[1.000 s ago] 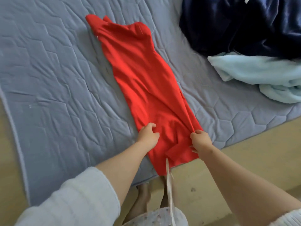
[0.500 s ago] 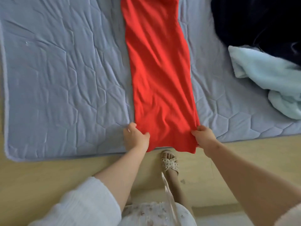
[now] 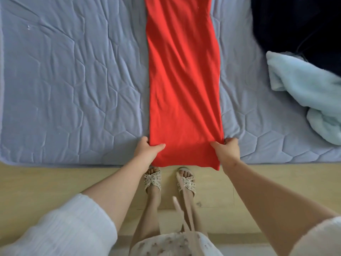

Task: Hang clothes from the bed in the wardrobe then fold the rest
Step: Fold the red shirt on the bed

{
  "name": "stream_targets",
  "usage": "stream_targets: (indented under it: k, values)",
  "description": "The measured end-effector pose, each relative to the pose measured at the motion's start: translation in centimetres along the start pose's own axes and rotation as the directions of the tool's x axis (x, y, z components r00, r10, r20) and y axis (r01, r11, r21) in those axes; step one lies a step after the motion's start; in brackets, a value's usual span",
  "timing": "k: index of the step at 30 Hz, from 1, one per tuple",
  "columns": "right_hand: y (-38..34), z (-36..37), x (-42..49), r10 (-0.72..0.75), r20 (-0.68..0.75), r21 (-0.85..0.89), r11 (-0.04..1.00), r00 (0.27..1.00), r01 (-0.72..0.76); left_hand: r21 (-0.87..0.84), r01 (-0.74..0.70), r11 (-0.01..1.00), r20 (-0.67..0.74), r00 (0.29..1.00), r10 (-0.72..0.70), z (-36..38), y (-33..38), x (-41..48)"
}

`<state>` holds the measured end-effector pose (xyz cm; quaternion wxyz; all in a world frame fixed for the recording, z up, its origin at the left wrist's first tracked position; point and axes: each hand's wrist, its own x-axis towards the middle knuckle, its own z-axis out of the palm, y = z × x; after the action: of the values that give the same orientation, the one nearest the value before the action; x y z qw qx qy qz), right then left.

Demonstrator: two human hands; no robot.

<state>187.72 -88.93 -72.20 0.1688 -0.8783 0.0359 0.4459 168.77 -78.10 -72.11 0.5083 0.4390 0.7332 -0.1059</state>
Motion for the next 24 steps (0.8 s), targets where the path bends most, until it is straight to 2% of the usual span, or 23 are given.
stream_targets:
  k: [2, 5, 7, 12, 17, 24]
  values:
    - [-0.2, 0.1, -0.1, -0.025, 0.051, 0.016, 1.0, 0.998, 0.025, -0.07, -0.033, 0.997, 0.021, 0.999, 0.034, 0.1, 0.7, 0.1]
    - [-0.3, 0.2, 0.0, -0.063, 0.097, -0.059, 0.996, 0.993, 0.069, -0.044, -0.006, 0.999, 0.1, 0.995, 0.01, -0.2, 0.7, 0.1]
    - [-0.4, 0.3, -0.1, -0.068, 0.095, -0.047, 0.996, 0.993, 0.072, -0.034, 0.013, 0.999, 0.125, 0.992, -0.009, -0.7, 0.3, -0.1]
    - [-0.5, 0.1, -2.1, -0.053, 0.157, -0.025, 0.998, 0.986, 0.058, -0.017, -0.04, 0.999, 0.089, 0.995, 0.042, -1.7, -0.1, -1.4]
    - [-1.3, -1.0, -5.1, -0.084, 0.148, 0.006, 0.996, 0.985, 0.084, -0.011, -0.059, 0.998, 0.029, 0.998, 0.06, -3.0, 0.5, -3.9]
    - [-1.0, -3.7, -10.3, -0.063, 0.219, 0.083, 0.996, 0.974, 0.046, -0.05, -0.064, 0.997, 0.047, 0.997, 0.066, -6.5, 0.6, -9.6]
